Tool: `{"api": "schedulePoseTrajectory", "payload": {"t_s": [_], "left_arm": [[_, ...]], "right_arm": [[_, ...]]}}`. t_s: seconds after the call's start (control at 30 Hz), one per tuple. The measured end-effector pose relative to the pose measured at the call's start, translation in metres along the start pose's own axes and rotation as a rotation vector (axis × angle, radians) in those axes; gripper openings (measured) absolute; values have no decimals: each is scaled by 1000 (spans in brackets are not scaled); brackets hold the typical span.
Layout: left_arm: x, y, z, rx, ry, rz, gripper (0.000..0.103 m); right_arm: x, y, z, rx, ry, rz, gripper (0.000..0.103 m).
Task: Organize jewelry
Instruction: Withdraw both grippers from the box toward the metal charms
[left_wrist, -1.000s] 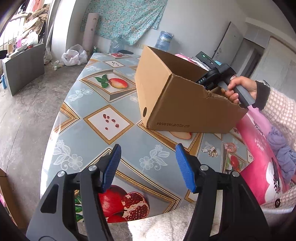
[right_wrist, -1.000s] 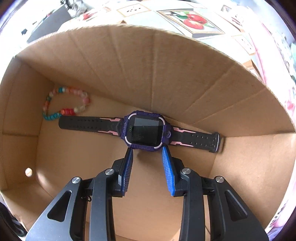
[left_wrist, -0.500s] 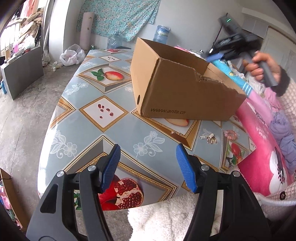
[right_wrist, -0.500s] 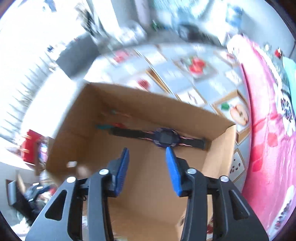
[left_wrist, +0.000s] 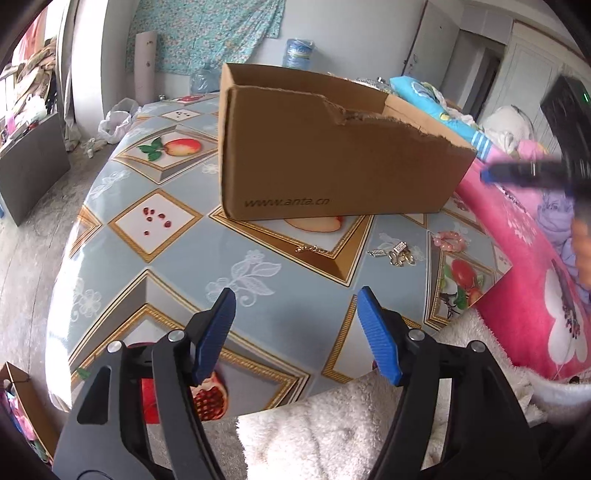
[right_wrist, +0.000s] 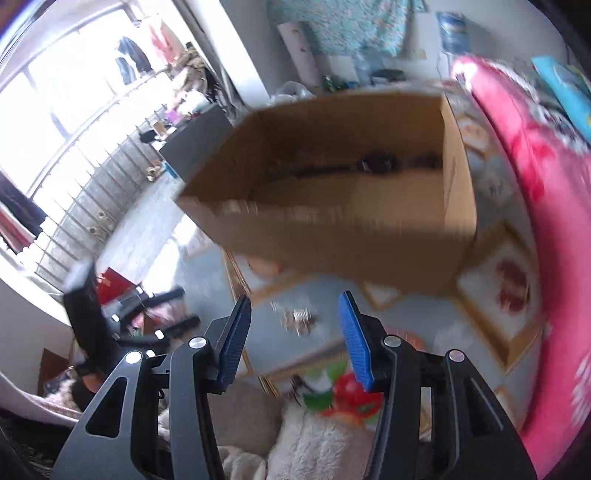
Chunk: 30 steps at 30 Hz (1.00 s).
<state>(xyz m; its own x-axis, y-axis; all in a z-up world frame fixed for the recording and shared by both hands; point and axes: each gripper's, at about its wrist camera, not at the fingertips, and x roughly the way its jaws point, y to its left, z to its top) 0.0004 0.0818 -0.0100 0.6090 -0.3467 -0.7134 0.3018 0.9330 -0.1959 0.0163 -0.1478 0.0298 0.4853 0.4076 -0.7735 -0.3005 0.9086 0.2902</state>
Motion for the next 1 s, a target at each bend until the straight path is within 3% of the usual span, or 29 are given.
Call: {"api": "schedulePoseTrajectory", "payload": {"t_s": [0.07, 0.2, 0.3, 0.47, 0.67, 1.0], "left_arm": [[9, -8, 1, 25, 19, 31, 66], [27, -23, 1, 68, 70, 89, 68], [32, -32, 1, 103, 74, 125, 75], [37, -36, -1, 105, 82, 189, 86], [39, -34, -2, 90, 80, 230, 95], [44, -28, 6, 71, 151, 204, 95]], "right_arm": [[18, 6, -26, -28, 11, -113, 48], [38, 16, -58, -66, 12, -231, 49], [48, 16, -69, -58, -5, -275, 64], [53, 16, -88, -64, -43, -308, 70], [63, 11, -94, -66, -71, -342, 97], [60, 14, -101, -82, -99, -332, 97]]}}
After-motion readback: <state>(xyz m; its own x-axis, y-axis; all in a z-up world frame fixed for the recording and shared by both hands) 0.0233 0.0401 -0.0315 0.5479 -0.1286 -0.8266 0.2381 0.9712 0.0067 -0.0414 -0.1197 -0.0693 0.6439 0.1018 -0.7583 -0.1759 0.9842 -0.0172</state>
